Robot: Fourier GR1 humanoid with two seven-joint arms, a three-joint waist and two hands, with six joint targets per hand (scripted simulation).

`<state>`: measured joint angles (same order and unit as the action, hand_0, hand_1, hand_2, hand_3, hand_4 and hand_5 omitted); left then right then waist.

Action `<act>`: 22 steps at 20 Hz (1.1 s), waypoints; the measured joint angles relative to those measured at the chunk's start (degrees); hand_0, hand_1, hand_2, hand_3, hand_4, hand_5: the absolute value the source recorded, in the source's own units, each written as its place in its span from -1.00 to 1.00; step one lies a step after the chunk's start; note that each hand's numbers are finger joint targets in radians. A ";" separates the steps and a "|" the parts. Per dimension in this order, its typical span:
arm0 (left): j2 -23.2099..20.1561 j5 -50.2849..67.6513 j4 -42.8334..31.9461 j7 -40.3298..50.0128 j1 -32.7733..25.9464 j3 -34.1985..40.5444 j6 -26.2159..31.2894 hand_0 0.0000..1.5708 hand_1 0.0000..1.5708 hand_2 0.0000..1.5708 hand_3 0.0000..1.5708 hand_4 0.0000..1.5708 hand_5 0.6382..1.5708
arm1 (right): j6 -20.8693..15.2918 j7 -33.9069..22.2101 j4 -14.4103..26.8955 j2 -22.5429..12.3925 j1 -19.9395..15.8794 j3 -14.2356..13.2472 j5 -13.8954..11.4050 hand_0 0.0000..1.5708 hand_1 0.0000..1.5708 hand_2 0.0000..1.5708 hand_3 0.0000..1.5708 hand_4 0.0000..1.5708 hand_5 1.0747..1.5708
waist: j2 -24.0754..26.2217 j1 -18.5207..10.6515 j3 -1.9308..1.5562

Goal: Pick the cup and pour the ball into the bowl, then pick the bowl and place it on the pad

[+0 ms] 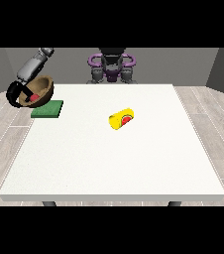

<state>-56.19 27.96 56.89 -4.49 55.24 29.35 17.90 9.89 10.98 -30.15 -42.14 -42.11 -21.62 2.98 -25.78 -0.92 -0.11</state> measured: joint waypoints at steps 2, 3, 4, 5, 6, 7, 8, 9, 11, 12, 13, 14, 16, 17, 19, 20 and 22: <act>0.86 -0.25 -0.29 -0.76 -0.92 -0.37 -0.09 -1.00 -1.00 -1.00 -1.00 -1.00 0.92 | 0.72 -0.96 0.11 -0.36 -0.36 0.33 -0.15 1.00 1.00 1.00 0.15 0.57 0.99 | 1.18 0.22 0.05; 1.03 -0.19 -0.40 -0.80 -1.60 -0.45 0.24 -1.00 -1.00 -1.00 -1.00 -1.00 0.92 | 0.74 -0.89 0.30 -0.30 0.02 0.44 -0.29 1.00 1.00 1.00 0.31 0.56 0.99 | 2.00 0.10 0.07; 1.29 -0.48 -1.15 -1.08 -1.87 -0.70 0.23 -1.00 -1.00 -1.00 -1.00 -1.00 0.92 | 0.57 -1.94 -0.16 -0.19 -0.36 1.03 -0.70 1.00 1.00 1.00 0.53 0.58 1.00 | 2.80 0.18 0.07; 1.39 -0.47 -1.46 -1.75 -2.27 -0.68 0.69 -1.00 -1.00 -1.00 -1.00 -1.00 0.92 | 0.63 -2.12 -0.17 -0.21 -0.46 1.11 -0.75 1.00 1.00 1.00 0.66 0.58 1.00 | 2.80 0.02 0.09; 1.54 -0.73 -1.98 -2.24 -2.38 -0.80 0.56 -1.00 -1.00 -1.00 -1.00 -1.00 0.92 | 0.53 -2.58 -0.49 0.41 -0.64 1.65 -1.06 1.00 1.00 1.00 0.68 0.58 1.00 | 3.21 0.24 0.10; 1.78 -0.94 -2.26 -2.30 -2.43 -1.20 0.57 -1.00 -1.00 -1.00 -1.00 -1.00 0.91 | 0.25 -3.40 -0.71 0.79 -1.04 2.20 -1.46 1.00 1.00 1.00 0.64 0.56 1.00 | 3.70 0.21 0.10; 1.36 -0.83 -2.61 -2.02 -2.20 -1.21 0.79 -1.00 -1.00 -1.00 -1.00 -1.00 0.92 | -0.22 -3.42 -0.86 1.14 -1.15 2.63 -1.92 1.00 1.00 1.00 0.48 0.53 1.00 | 3.84 0.17 0.11; 1.42 -0.93 -2.26 -2.36 -2.31 -1.30 0.71 -1.00 -1.00 -1.00 -1.00 -1.00 0.90 | -0.44 -3.26 -0.62 1.27 -1.23 2.76 -2.16 1.00 1.00 1.00 0.52 0.51 1.00 | 3.61 -0.12 0.10; 1.84 -0.87 -1.71 -2.19 -2.40 -1.56 0.14 -1.00 -1.00 -1.00 -1.00 -1.00 0.90 | -0.46 -2.74 0.09 2.50 -1.11 2.78 -2.02 1.00 1.00 1.00 0.63 0.47 1.00 | 3.63 0.00 0.08; 1.89 -0.90 -1.81 -2.37 -2.54 -1.59 0.15 -1.00 -1.00 -1.00 -1.00 -1.00 0.90 | -0.55 -3.12 0.41 3.15 -1.20 2.61 -1.71 1.00 1.00 1.00 0.51 0.45 1.00 | 3.77 -0.03 0.08; 1.84 -0.75 -1.93 -2.34 -2.64 -1.43 0.08 -1.00 -1.00 -1.00 -1.00 -1.00 0.90 | -0.91 -2.30 0.60 4.21 -0.51 2.71 -1.73 1.00 1.00 1.00 0.44 0.42 0.99 | 3.87 0.22 0.09; 1.53 -0.45 -2.00 -2.18 -2.63 -1.20 0.25 -1.00 -1.00 -1.00 -1.00 -1.00 0.91 | -0.71 -2.05 1.08 4.19 -0.26 2.44 -1.53 1.00 1.00 1.00 0.43 0.37 0.98 | 3.68 0.29 0.06; 1.34 -0.26 -1.30 -1.51 -2.93 -1.24 -0.05 -1.00 -1.00 -1.00 -1.00 -1.00 0.90 | -0.12 -1.91 2.44 4.08 -0.01 1.63 -0.82 1.00 1.00 1.00 0.78 0.29 0.99 | 3.68 0.27 0.06; 1.24 -0.15 -1.30 -1.80 -3.06 -1.03 0.05 -1.00 -1.00 -1.00 -1.00 -1.00 0.90 | 0.33 -2.68 3.22 4.35 0.06 0.95 0.02 1.00 1.00 1.00 1.00 0.13 0.97 | 3.61 0.31 0.06; 0.64 0.33 -0.84 -1.49 -3.18 -0.63 0.31 -1.00 -1.00 -1.00 -1.00 -1.00 0.89 | -0.51 -3.62 4.89 3.34 0.24 -0.83 1.22 0.95 0.95 0.94 0.63 -1.00 0.99 | 3.04 0.08 0.02; 0.35 0.57 -0.45 -1.18 -3.07 -0.44 0.17 -1.00 -1.00 -1.00 -1.00 -1.00 0.88 | -1.67 -3.70 5.37 2.37 0.24 -1.44 1.29 0.54 0.54 0.61 0.57 -1.00 0.97 | 2.77 0.03 0.02; -0.22 1.35 0.75 -0.89 -3.10 0.22 0.15 -1.00 -1.00 -1.00 -1.00 -1.00 0.88 | -2.52 -3.38 6.59 0.08 0.04 -2.99 1.93 0.09 0.09 0.02 0.40 -1.00 0.88 | 1.41 -0.45 0.00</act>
<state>-56.41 29.30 57.64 -5.39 52.15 29.56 18.04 7.36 7.60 -23.55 -42.07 -42.07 -24.61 4.90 -24.37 -1.37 -0.11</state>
